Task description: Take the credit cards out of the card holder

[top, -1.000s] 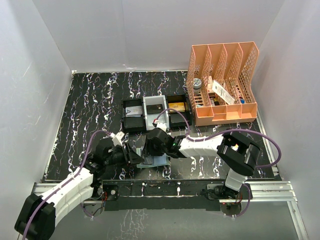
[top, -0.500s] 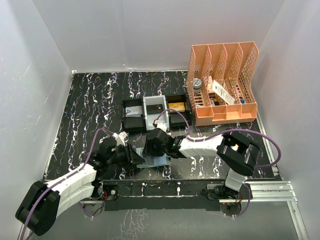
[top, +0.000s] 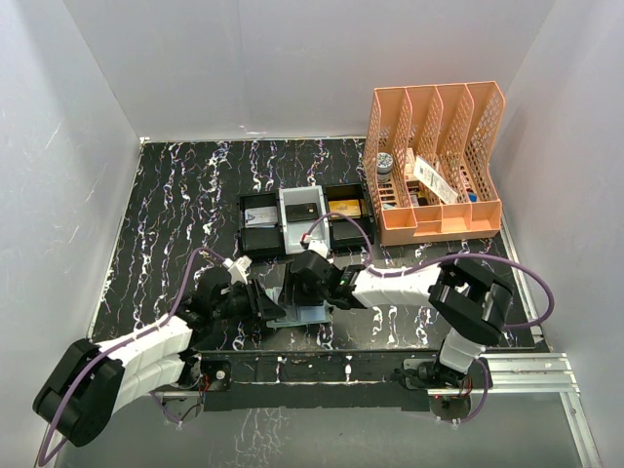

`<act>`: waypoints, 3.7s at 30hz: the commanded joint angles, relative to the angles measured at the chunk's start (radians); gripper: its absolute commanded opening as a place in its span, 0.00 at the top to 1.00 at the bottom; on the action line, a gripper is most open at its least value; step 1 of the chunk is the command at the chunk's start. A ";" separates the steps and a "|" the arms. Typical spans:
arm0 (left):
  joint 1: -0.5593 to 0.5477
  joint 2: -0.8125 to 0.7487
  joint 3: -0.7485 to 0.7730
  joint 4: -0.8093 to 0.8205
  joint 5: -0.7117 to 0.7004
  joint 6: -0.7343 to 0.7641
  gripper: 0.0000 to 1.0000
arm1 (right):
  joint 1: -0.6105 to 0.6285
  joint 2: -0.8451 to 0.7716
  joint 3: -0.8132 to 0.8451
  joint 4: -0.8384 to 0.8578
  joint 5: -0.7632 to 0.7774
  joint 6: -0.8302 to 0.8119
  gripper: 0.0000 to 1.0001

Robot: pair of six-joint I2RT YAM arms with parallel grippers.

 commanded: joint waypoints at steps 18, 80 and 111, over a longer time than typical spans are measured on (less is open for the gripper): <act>-0.021 0.007 0.086 -0.018 -0.018 0.017 0.80 | -0.008 -0.261 -0.093 -0.085 0.109 0.019 0.57; -0.312 0.186 0.310 -0.205 -0.471 -0.070 0.54 | -0.142 -0.202 -0.247 0.072 -0.122 -0.040 0.73; -0.312 0.242 0.190 -0.025 -0.505 -0.215 0.61 | -0.150 -0.167 -0.322 0.073 -0.128 -0.005 0.73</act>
